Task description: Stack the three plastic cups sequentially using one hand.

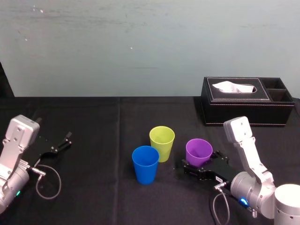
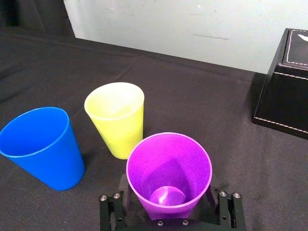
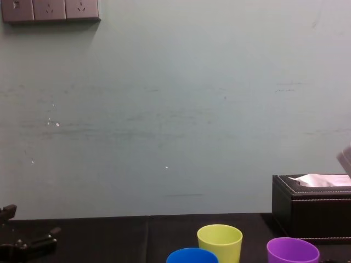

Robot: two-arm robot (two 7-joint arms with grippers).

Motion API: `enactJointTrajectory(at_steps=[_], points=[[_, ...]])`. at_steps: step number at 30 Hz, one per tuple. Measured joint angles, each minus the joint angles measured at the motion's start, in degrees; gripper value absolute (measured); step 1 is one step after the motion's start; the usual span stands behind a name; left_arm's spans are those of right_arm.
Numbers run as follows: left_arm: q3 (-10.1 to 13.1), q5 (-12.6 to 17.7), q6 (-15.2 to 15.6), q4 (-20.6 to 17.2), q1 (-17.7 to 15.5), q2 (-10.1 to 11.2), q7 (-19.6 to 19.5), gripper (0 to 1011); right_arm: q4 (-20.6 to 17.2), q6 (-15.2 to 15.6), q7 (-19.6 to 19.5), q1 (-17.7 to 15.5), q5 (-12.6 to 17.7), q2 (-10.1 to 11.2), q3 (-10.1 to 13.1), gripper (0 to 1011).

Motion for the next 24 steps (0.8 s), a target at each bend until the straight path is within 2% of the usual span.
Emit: enactJointTrajectory(at_steps=[2, 10, 16, 24], points=[[0.0, 0.0, 0.0, 0.0, 0.0, 0.0, 0.0, 1000, 0.0, 0.0, 0.0, 0.0, 0.0, 0.0, 0.0, 947], [0.0, 0.0, 0.0, 0.0, 0.0, 0.0, 0.0, 1000, -0.1, 0.0, -0.2, 0.0, 0.0, 0.0, 0.0, 732], [0.0, 0.0, 0.0, 0.0, 0.0, 0.0, 0.0, 1000, -0.1, 0.0, -0.3, -0.1, 0.0, 0.1, 0.0, 715], [0.0, 0.0, 0.0, 0.0, 0.0, 0.0, 0.0, 1000, -3.8, 2.7, 1.3, 1.3, -1.5, 0.6, 0.0, 715]])
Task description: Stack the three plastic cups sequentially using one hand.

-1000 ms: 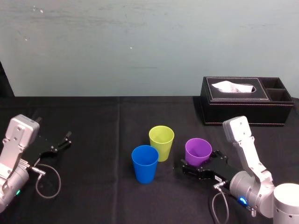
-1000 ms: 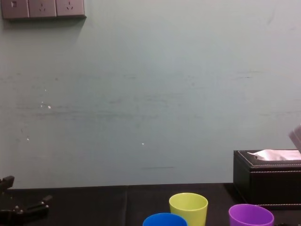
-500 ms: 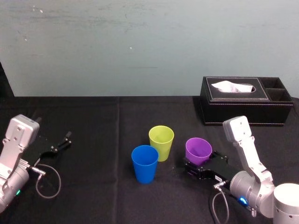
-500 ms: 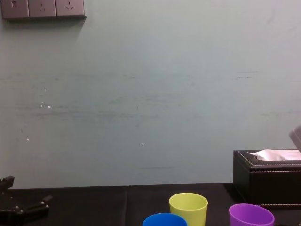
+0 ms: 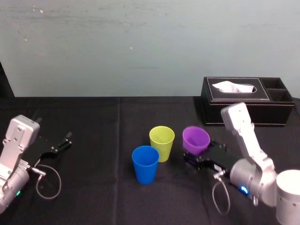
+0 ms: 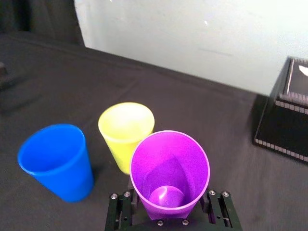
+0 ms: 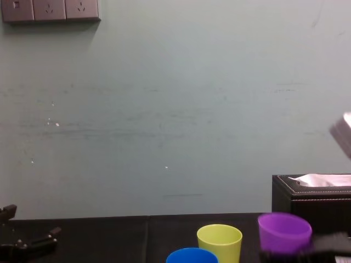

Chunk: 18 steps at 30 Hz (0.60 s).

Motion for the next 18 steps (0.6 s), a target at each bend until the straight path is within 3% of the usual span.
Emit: enactJointTrajectory(at_steps=[11, 18], points=[[0.0, 0.0, 0.0, 0.0, 0.0, 0.0, 0.0, 1000, -3.9, 6.2, 2.0, 5.4, -0.2, -1.1, 0.0, 715], [0.0, 0.0, 0.0, 0.0, 0.0, 0.0, 0.0, 1000, -3.5, 7.8, 2.9, 8.1, -0.1, -2.1, -0.9, 716]])
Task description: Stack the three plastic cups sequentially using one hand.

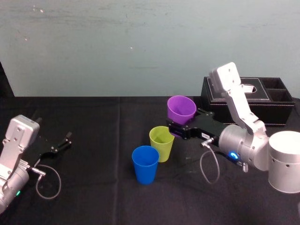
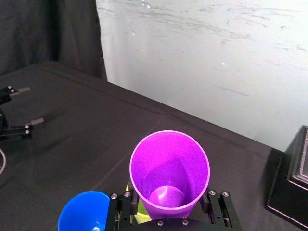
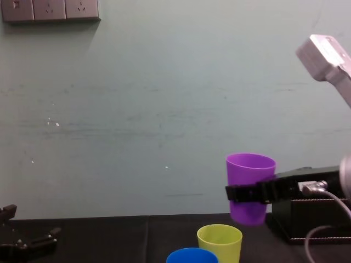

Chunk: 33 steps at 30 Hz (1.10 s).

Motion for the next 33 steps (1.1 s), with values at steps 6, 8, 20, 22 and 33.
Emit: enactJointTrajectory(at_steps=[6, 8, 20, 22, 33], points=[[0.0, 0.0, 0.0, 0.0, 0.0, 0.0, 0.0, 1000, 2.1, 0.9, 0.5, 2.3, 0.2, -1.2, -1.0, 715], [0.0, 0.0, 0.0, 0.0, 0.0, 0.0, 0.0, 1000, 2.9, 1.0, 0.7, 3.0, 0.2, -1.6, -1.5, 715], [0.0, 0.0, 0.0, 0.0, 0.0, 0.0, 0.0, 1000, 7.1, -0.2, 1.2, 5.3, 0.2, -3.1, -3.1, 716], [0.0, 0.0, 0.0, 0.0, 0.0, 0.0, 0.0, 1000, 7.6, -0.3, 1.2, 5.5, 0.2, -3.2, -3.3, 716], [0.0, 0.0, 0.0, 0.0, 0.0, 0.0, 0.0, 1000, 10.3, -1.5, 1.7, 6.5, 0.2, -3.7, -4.2, 716]])
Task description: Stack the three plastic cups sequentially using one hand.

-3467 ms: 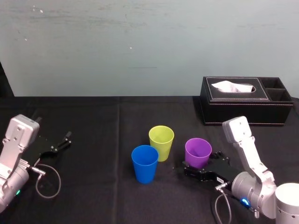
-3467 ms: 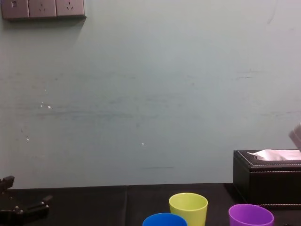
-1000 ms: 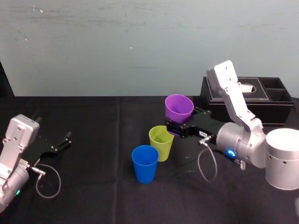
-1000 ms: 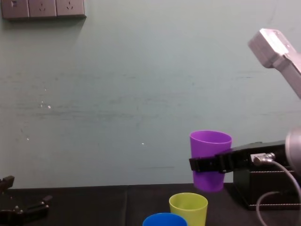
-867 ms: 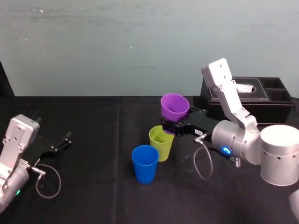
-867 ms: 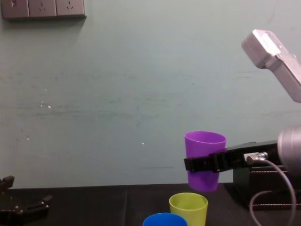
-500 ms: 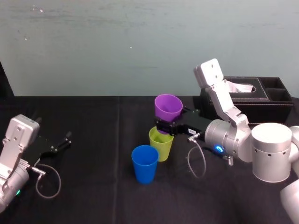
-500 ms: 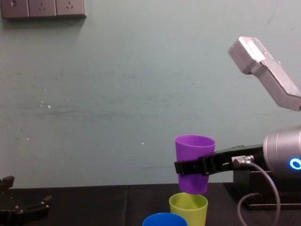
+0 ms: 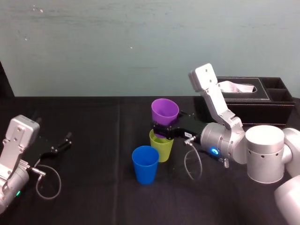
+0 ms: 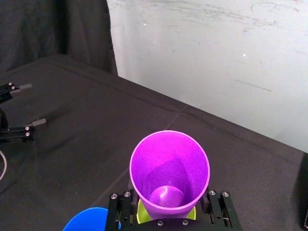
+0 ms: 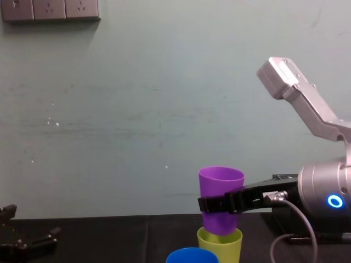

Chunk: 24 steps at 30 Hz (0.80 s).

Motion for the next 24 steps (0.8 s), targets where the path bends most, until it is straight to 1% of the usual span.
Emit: enactJointTrajectory(at_steps=[11, 24], points=[[0.0, 0.0, 0.0, 0.0, 0.0, 0.0, 0.0, 1000, 1.0, -0.6, -0.1, 0.3, -1.0, -0.2, -0.8, 715], [0.0, 0.0, 0.0, 0.0, 0.0, 0.0, 0.0, 1000, 2.2, -0.8, -0.7, 0.0, -1.7, -1.1, -0.7, 716]])
